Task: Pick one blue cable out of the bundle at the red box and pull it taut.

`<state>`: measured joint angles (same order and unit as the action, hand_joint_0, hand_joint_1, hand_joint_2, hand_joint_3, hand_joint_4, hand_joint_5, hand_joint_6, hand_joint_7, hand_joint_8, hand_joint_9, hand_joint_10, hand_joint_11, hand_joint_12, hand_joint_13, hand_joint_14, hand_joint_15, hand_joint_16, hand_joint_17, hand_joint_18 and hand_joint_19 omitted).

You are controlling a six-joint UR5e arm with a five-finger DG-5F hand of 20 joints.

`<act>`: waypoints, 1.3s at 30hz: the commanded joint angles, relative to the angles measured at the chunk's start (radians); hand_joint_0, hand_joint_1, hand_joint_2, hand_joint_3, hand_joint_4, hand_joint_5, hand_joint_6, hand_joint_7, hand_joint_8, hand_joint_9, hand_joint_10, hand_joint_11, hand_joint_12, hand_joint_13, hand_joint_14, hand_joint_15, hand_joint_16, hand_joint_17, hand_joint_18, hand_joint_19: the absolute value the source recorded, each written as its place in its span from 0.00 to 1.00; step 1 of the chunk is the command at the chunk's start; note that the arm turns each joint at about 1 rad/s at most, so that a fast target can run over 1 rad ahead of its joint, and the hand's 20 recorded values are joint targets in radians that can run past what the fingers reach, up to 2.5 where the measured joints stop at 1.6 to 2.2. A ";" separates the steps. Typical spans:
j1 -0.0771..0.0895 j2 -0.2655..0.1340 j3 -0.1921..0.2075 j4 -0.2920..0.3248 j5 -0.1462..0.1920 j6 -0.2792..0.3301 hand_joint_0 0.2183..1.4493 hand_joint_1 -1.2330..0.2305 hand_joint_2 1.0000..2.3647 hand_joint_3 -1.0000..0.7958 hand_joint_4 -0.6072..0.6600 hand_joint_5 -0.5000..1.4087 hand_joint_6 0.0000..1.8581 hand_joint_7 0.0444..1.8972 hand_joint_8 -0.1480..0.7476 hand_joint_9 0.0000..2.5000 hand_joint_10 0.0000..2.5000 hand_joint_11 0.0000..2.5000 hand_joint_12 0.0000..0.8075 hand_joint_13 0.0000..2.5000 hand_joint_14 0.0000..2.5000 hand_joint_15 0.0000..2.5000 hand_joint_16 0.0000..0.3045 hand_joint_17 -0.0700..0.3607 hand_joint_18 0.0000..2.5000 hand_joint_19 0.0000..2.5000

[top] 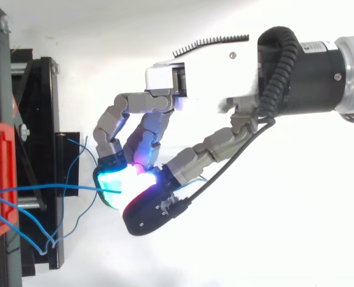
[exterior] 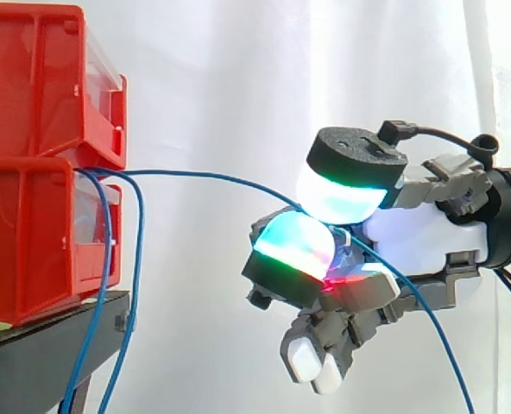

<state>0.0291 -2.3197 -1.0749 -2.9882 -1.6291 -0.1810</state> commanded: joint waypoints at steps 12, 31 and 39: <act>-0.009 0.005 0.000 -0.055 -0.008 0.002 0.34 0.23 0.01 0.54 0.54 0.22 0.49 0.57 0.63 0.50 0.00 0.47 0.53 0.33 0.00 0.17 0.20 0.48 0.29 0.14; -0.028 0.040 0.000 -0.241 -0.012 -0.043 0.34 0.22 0.01 0.54 0.55 0.22 0.49 0.58 0.64 0.48 0.00 0.43 0.54 0.32 0.00 0.16 0.20 0.48 0.28 0.14; -0.025 0.040 -0.025 -0.164 -0.006 -0.043 0.34 0.22 0.01 0.54 0.55 0.22 0.49 0.58 0.64 0.47 0.00 0.42 0.54 0.32 0.00 0.16 0.20 0.48 0.28 0.14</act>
<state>0.0037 -2.2791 -1.0891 -3.1744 -1.6361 -0.2245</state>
